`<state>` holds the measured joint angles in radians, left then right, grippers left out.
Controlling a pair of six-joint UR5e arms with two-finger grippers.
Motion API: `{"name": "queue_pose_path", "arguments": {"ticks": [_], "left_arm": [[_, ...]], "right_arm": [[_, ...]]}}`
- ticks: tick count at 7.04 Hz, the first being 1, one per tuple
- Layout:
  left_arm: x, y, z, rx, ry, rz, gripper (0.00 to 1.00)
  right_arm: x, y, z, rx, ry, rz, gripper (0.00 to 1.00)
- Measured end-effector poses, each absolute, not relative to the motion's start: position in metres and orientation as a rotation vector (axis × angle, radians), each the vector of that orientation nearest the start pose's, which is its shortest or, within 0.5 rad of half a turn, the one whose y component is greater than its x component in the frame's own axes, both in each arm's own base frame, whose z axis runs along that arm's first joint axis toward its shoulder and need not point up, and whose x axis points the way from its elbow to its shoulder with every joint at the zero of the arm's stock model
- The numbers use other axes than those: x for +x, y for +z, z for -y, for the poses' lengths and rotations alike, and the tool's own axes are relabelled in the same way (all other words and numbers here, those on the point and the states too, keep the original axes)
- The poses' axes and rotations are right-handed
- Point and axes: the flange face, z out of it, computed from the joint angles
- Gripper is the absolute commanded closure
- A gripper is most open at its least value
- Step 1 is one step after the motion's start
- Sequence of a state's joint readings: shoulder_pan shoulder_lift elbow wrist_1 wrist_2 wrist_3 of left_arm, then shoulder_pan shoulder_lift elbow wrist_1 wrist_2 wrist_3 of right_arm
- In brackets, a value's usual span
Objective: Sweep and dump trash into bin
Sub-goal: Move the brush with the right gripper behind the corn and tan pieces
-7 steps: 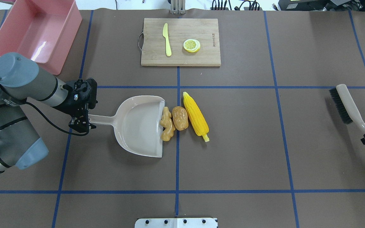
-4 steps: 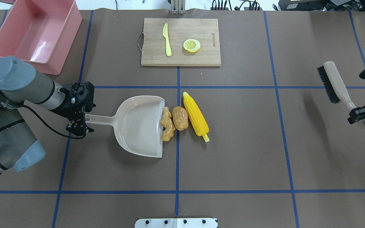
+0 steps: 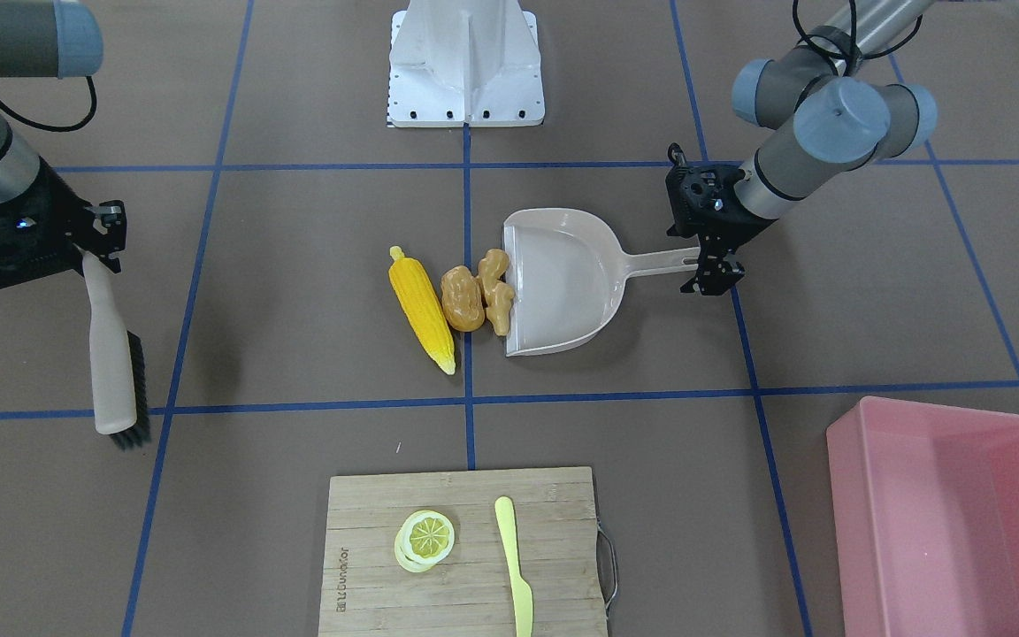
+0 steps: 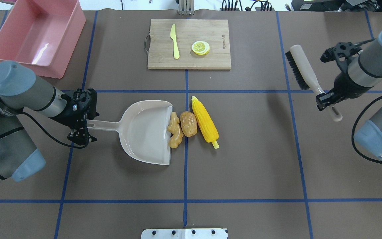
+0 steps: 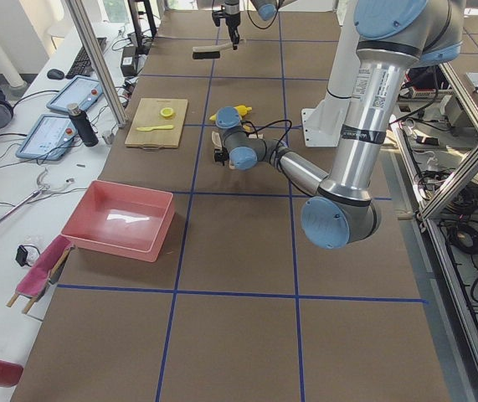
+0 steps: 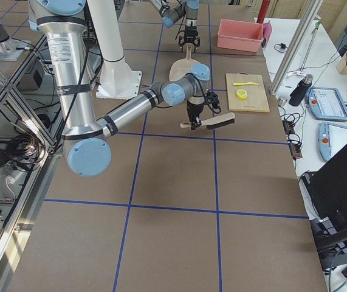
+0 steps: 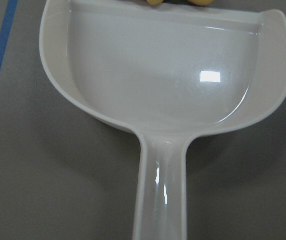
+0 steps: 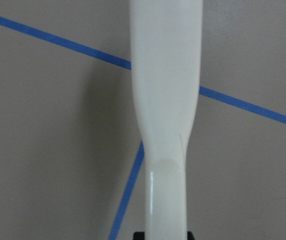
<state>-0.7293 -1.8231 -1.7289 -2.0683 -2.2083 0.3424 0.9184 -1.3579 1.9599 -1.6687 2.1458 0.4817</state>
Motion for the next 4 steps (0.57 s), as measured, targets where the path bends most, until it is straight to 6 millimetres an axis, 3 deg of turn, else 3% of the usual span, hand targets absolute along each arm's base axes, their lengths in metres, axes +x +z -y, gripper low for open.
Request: {"name": "queue_pose_path", "arguments": {"ticks": [3,4], "left_arm": [[0.390,0.388,0.447,0.763,1.352,-0.860,0.12],[0.390,0.388,0.447,0.761,1.353,-0.860,0.15]], "right_arm": [[-0.344,0.320,0.479,0.048,-0.247,0.754,1.00],[-0.369,0.305,0.471,0.020,-0.219,0.749,1.00]]}}
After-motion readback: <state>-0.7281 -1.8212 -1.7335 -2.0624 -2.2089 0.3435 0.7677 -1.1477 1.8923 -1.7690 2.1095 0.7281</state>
